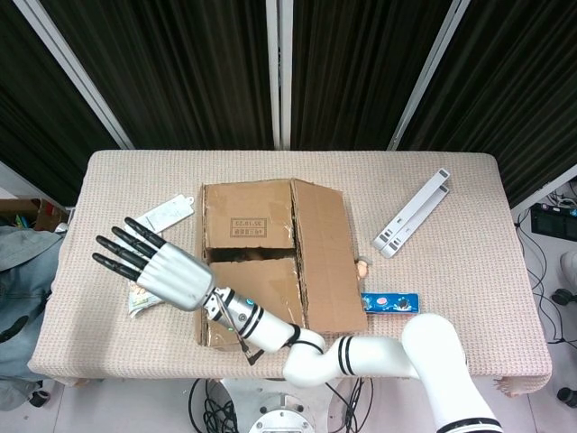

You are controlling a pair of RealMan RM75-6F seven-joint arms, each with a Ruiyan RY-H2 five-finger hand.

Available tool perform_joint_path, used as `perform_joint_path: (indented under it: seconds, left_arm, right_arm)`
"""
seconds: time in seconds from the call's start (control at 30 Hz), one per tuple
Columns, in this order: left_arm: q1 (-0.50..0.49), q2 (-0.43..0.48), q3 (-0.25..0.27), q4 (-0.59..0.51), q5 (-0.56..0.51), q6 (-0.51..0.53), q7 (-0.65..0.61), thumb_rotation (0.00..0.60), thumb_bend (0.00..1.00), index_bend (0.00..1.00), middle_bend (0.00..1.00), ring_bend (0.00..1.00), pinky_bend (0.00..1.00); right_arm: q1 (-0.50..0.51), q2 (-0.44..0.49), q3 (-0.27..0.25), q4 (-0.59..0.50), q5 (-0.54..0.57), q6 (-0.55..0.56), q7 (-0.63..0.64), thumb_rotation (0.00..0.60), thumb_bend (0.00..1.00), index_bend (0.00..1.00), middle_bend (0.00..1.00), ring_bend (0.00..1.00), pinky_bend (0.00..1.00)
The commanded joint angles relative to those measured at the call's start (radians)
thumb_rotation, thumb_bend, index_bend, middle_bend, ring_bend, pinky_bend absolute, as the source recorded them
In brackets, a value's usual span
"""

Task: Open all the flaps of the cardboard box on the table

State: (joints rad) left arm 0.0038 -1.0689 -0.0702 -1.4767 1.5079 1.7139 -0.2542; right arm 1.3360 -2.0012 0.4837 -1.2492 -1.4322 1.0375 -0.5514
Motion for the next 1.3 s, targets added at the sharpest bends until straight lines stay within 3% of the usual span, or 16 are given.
perform_joint_path:
  seconds: [0.03,0.1,0.3,0.43,0.7,0.9,1.07,1.3]
  left_arm:
    - [0.001,0.002,-0.001,-0.002,0.001,-0.003,-0.004,0.6,0.09,0.05,0.03,0.07,0.18]
    - [0.0,0.0,-0.003,-0.002,0.003,-0.006,-0.008,0.6,0.09,0.05,0.03,0.07,0.18]
    - [-0.007,-0.023,-0.002,0.01,0.012,-0.022,-0.022,0.599,0.09,0.05,0.03,0.07,0.18]
    - [-0.013,-0.031,0.0,0.015,0.022,-0.032,-0.018,0.599,0.09,0.05,0.03,0.07,0.18]
    - [-0.015,-0.034,-0.008,0.018,0.018,-0.038,-0.012,0.598,0.09,0.05,0.03,0.07,0.18]
    - [-0.02,-0.039,-0.013,0.02,0.021,-0.041,-0.008,0.599,0.09,0.05,0.03,0.07,0.18]
    - [-0.024,-0.032,-0.019,0.015,0.018,-0.048,-0.007,0.599,0.09,0.05,0.03,0.07,0.18]
    - [-0.036,-0.034,-0.015,0.01,0.025,-0.07,-0.002,0.599,0.09,0.05,0.03,0.07,0.18]
  right_arm:
    - [-0.026,0.038,-0.009,-0.025,0.007,0.018,-0.011,0.6,0.05,0.0,0.0,0.0,0.0]
    - [-0.055,0.07,-0.013,-0.063,0.051,0.007,-0.061,0.6,0.05,0.0,0.0,0.0,0.0]
    - [-0.152,0.192,-0.034,-0.233,0.338,-0.033,-0.337,0.6,0.05,0.0,0.0,0.0,0.0]
    - [-0.18,0.229,-0.05,-0.271,0.451,-0.02,-0.385,0.6,0.05,0.0,0.0,0.0,0.0]
    - [-0.201,0.227,-0.111,-0.203,0.492,-0.012,-0.34,0.6,0.04,0.0,0.0,0.0,0.0]
    - [-0.193,0.214,-0.111,-0.157,0.466,-0.02,-0.26,0.6,0.04,0.0,0.0,0.0,0.0]
    - [-0.191,0.236,-0.094,-0.198,0.461,-0.021,-0.212,0.6,0.04,0.0,0.0,0.0,0.0]
    - [-0.191,0.28,-0.106,-0.284,0.549,-0.034,-0.246,0.6,0.04,0.0,0.0,0.0,0.0]
